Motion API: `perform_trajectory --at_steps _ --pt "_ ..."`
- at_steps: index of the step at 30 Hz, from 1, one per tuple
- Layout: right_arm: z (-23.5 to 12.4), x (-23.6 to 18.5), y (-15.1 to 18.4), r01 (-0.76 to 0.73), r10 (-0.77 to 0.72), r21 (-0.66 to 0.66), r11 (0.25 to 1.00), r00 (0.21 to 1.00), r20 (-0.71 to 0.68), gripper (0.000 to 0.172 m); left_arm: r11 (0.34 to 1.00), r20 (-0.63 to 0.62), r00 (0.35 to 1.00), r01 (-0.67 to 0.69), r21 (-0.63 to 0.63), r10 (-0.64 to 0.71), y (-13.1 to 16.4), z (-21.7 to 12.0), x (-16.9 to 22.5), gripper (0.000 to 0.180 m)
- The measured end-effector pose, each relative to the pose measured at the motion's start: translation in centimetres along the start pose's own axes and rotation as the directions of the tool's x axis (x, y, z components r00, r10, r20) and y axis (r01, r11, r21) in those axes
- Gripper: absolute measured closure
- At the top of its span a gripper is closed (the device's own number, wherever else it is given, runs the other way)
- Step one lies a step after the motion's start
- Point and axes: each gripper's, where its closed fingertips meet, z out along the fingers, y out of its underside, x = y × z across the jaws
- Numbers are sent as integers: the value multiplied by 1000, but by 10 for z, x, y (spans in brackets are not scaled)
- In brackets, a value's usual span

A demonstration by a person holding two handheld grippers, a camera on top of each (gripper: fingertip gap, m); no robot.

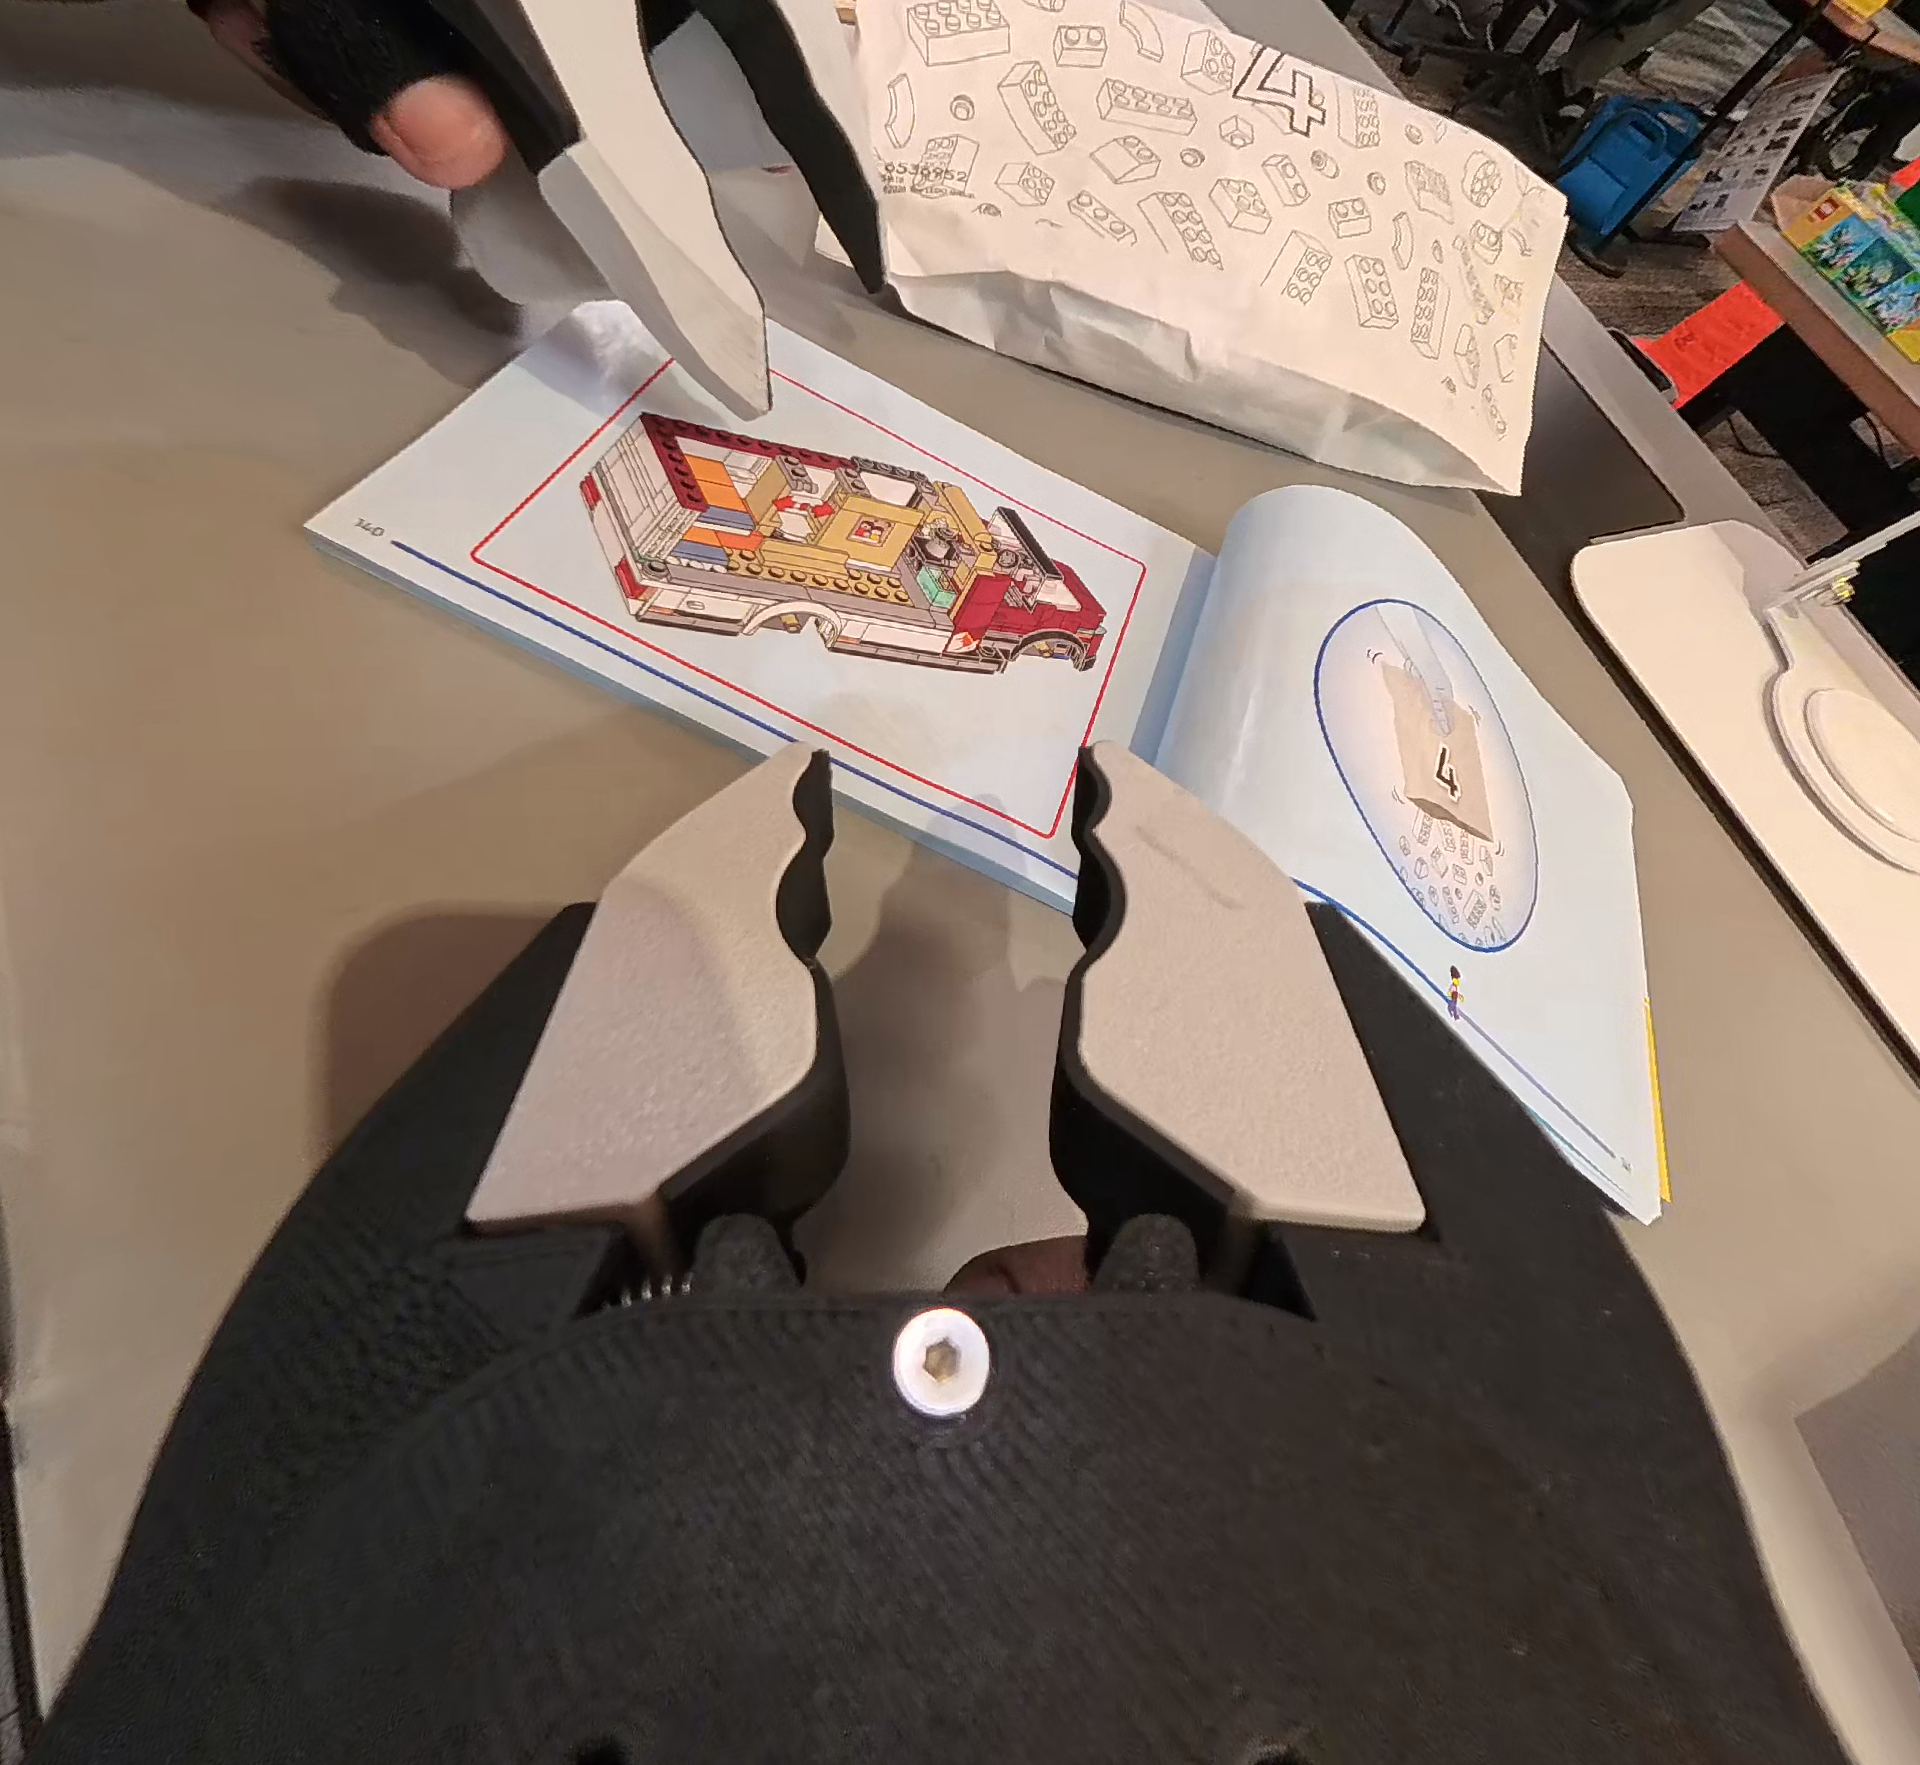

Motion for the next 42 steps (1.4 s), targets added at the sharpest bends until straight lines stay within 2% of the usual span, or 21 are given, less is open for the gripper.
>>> perform_trajectory --at_steps 11,19,25,29,33,37,42 --pt "0 -1 0 5 -5 -4 1000 1000 1 127 999 32 999 9 40 -10 -7 -4 -6 117" --pt "0 -1 1 8 -8 -5 1000 1000 1 127 978 138 984 89 190 -117 -25 -23 -34 118" --pt "0 -1 0 8 -8 -5 1000 1000 1 127 913 257 915 214 348 -313 -30 -52 -74 118" --pt "1 -1 1 8 -8 -5 1000 1000 1 127 868 322 827 345 358 -461 -9 -62 -100 119" --pt "1 -2 1 9 -9 -6 1000 1000 1 127 832 303 786 440 338 -539 5 -57 -106 120" --pt "1 -2 1 9 -9 -6 1000 1000 1 127 816 295 768 484 316 -569 13 -52 -107 123" --pt "1 -2 1 10 -10 -6 1000 1000 1 127 784 220 763 534 317 -608 13 -43 -103 126"
